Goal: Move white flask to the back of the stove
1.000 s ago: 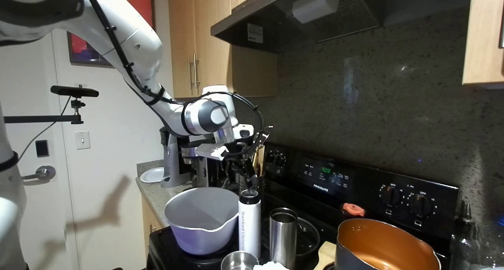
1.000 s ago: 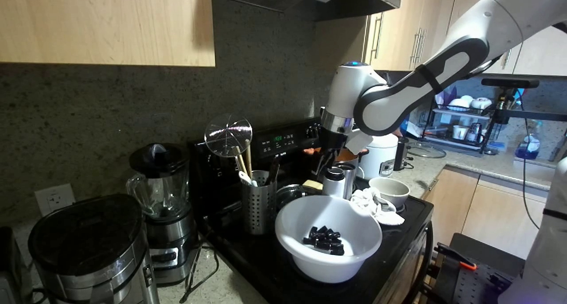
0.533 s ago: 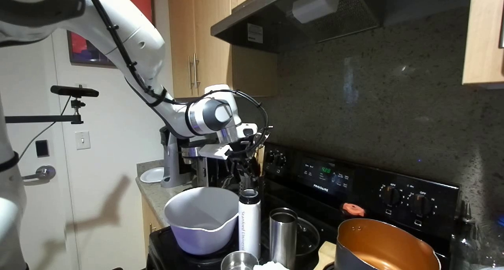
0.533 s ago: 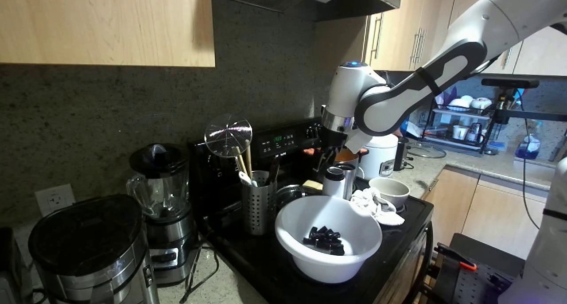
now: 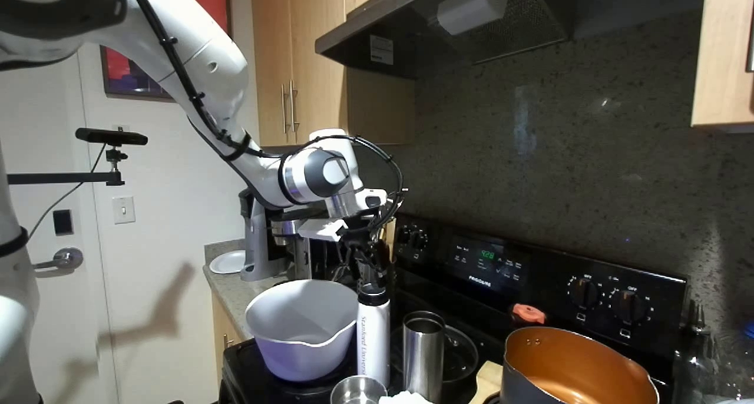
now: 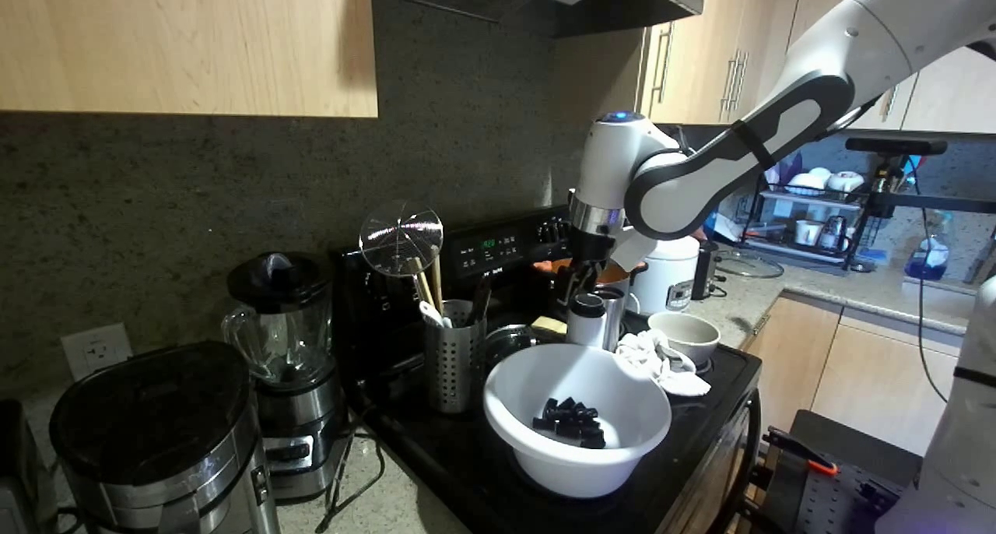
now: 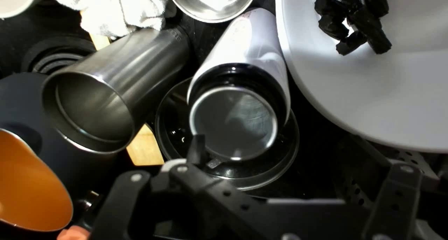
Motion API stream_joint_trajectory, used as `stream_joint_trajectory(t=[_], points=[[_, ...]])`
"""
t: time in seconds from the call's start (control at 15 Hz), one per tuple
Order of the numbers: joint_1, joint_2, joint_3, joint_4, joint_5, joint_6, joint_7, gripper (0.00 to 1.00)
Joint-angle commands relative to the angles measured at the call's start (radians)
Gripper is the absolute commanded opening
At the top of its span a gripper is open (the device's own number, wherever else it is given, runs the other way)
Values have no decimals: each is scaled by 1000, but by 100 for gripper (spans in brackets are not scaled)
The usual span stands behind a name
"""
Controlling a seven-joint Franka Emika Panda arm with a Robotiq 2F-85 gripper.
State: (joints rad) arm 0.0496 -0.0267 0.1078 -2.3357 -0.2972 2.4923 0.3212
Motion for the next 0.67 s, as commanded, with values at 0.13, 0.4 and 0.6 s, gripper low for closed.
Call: stream_joint_trajectory(t=[0.13, 0.4, 0.6], points=[[14, -23, -3, -26, 18, -33, -1, 100], [21, -23, 0, -33, 40, -24, -8, 100], [26, -16, 0, -34, 48, -17, -3, 100]])
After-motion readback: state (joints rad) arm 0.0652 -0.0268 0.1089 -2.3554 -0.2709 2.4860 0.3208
